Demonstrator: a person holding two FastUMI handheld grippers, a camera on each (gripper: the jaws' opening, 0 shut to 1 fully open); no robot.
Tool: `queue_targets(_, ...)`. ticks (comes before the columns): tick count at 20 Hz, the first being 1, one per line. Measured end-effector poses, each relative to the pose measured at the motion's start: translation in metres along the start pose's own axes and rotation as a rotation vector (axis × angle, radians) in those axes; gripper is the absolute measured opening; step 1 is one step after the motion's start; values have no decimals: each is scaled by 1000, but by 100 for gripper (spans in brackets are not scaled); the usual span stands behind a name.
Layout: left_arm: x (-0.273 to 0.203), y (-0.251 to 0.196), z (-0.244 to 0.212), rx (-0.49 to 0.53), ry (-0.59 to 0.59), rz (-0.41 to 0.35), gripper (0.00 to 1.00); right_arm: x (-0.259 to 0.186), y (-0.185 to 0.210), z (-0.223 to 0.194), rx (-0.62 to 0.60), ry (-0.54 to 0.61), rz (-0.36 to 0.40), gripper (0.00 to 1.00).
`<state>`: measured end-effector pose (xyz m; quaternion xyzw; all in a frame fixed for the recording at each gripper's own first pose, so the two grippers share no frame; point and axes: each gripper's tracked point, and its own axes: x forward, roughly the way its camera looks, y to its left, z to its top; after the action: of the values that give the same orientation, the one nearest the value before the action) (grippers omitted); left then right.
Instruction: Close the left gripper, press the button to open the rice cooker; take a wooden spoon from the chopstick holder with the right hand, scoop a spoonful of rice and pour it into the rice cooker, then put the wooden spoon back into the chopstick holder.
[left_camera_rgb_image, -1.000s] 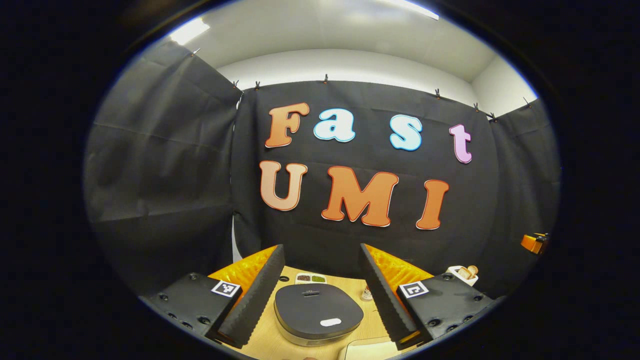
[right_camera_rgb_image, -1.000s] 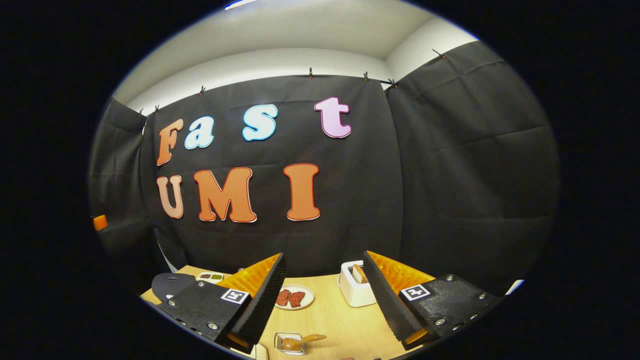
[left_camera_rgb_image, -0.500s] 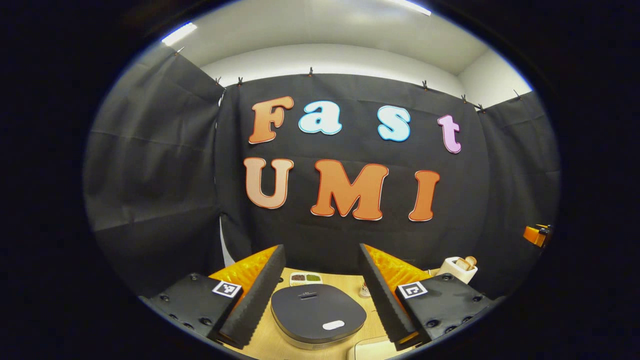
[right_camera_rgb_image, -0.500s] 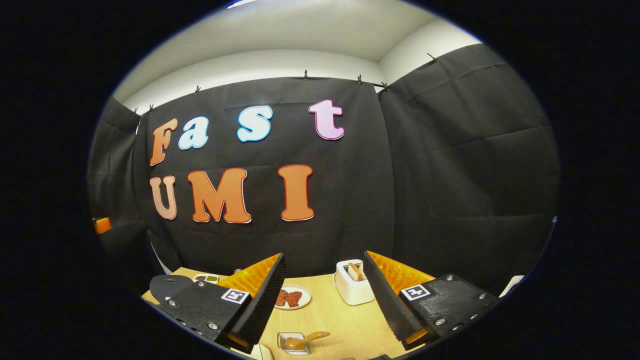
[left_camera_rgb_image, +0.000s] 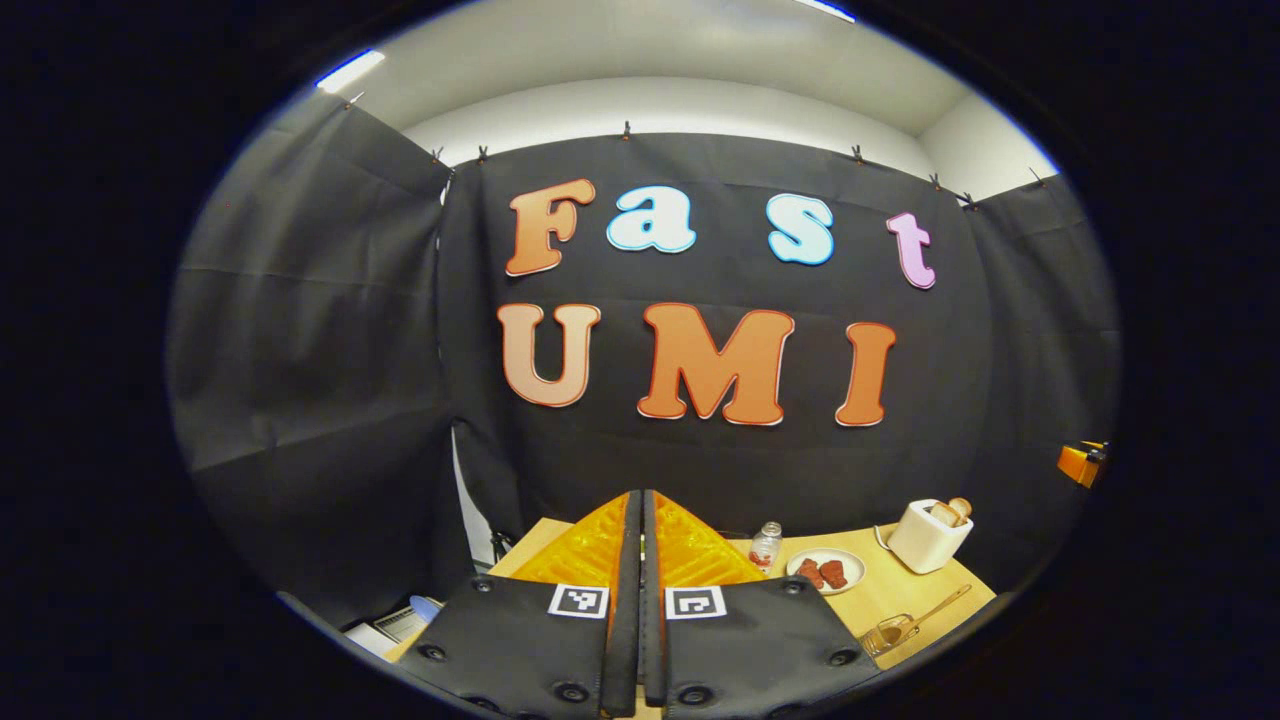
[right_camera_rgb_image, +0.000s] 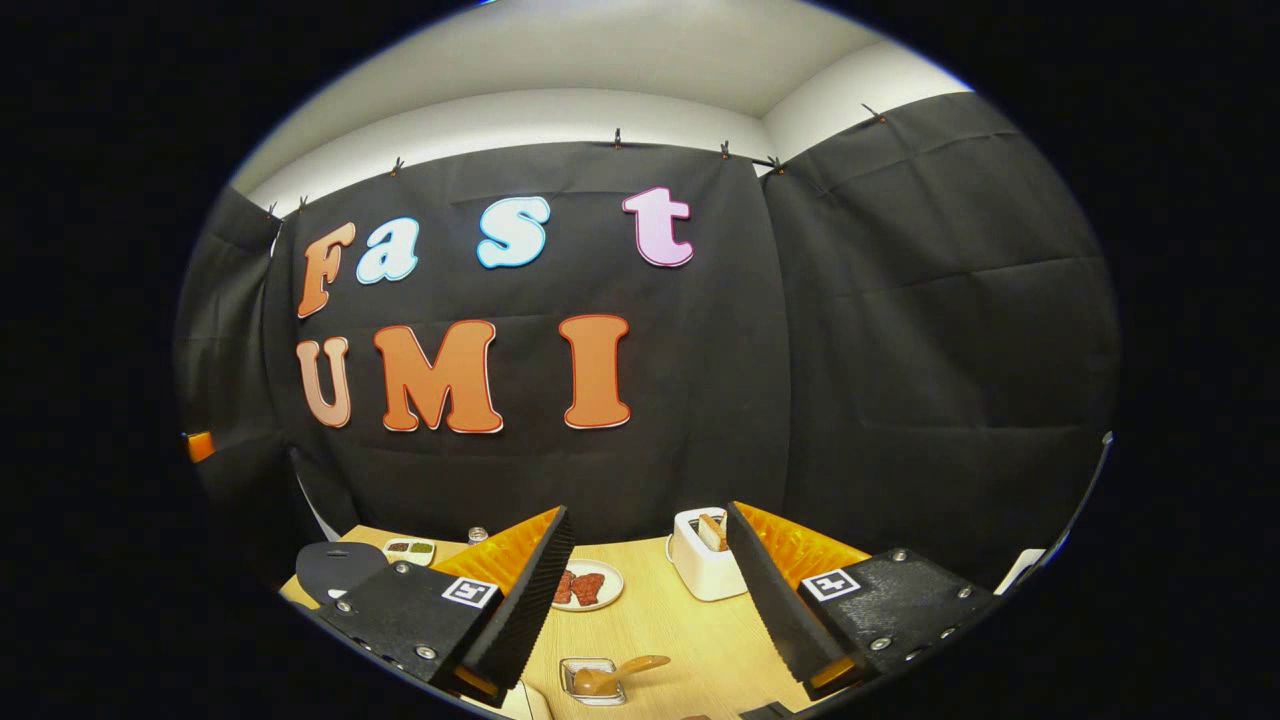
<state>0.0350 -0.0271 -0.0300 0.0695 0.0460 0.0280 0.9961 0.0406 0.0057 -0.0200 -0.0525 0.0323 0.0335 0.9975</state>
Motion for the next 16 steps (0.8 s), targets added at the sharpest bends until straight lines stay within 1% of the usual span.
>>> queue_targets(1,-3,0,1,2,-1,4,10,1,1,-1,0,2,0,95)
queue_targets(2,5,-3,-5,2,1,-1,8,2,4,-3,2,7,6,97)
queue_targets(3,7,-5,-10,-8,21,-29,6,2,6,-5,3,14,10,95)
queue_targets(4,9,-9,-20,-15,49,-46,4,2,6,-7,0,22,12,95)
queue_targets(6,17,-19,-42,-9,104,-72,4,3,5,-12,-12,31,6,95)
queue_targets(7,22,-24,-55,-5,129,-85,6,3,4,-13,-16,34,4,95)
queue_targets(9,30,-36,-80,-16,182,-106,5,4,3,-18,-18,44,8,95)
queue_targets(12,46,-46,-126,2,265,-129,5,5,-6,-25,-13,65,-8,95)
queue_targets(15,56,-56,-174,-6,371,-148,5,4,-14,-31,-22,82,-27,95)
queue_targets(16,58,-57,-186,3,392,-151,7,3,-17,-34,-27,90,-33,95)
